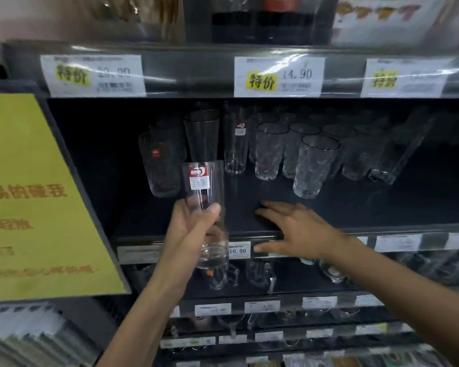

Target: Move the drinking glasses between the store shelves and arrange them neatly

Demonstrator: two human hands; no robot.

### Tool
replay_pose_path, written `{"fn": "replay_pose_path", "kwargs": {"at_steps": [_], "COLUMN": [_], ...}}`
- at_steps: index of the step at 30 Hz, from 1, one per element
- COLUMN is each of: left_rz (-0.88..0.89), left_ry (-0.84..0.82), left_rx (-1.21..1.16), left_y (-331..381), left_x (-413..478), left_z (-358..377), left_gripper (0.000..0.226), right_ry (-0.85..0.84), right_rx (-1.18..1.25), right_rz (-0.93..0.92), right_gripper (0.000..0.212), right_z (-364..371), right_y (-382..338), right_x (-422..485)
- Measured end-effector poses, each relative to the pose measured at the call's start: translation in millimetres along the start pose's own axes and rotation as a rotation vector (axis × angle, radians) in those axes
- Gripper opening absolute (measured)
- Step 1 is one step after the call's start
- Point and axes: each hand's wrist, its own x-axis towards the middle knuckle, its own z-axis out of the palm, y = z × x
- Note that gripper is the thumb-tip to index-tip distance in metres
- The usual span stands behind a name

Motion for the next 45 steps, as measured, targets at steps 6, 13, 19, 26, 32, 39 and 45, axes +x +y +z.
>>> {"fn": "replay_pose_path", "kwargs": {"at_steps": [6, 13, 19, 26, 32, 39, 45], "left_rz": [0.048, 0.045, 0.08, 0.089, 0.037, 0.072, 0.083], "left_ry": [-0.082, -0.055, -0.078, -0.07, 0.011, 0.029, 0.073], "left_rx": [0.116, 0.14, 0.172, 0.456, 0.516, 0.491, 0.494], "left_y": [12.2, -13.6, -25.4, -28.4, -27.7, -29.1, -39.8], "left_x": [36.9, 89.0, 109.7, 104.5, 115.6, 138.9, 150.8], "left_z": [34.0, 48.9, 49.9, 36.2, 39.7, 51.8, 53.1], "left_gripper": [0.063, 0.053, 0.06, 0.068, 0.062, 0.053, 0.062], "right_ry": [0.165, 0.279, 0.286, 0.317, 0.328, 0.328, 0.333], "right_rx": [-0.142, -0.174, -0.175, -0.187, -0.188, -0.178, -0.165], "right_rz": [0.008, -0.03, -0.03, -0.019, -0.011, -0.006, -0.005], "right_gripper": [0.094, 0.086, 0.088, 0.089, 0.09, 0.09, 0.091], "right_z": [21.5, 31.4, 34.3, 35.7, 36.5, 36.4, 36.6], "right_y": [17.0, 21.1, 21.7, 20.6, 20.2, 19.6, 19.4], "right_x": [-8.5, -5.6, -4.0, -3.2, -3.5, -2.7, -2.8]}}
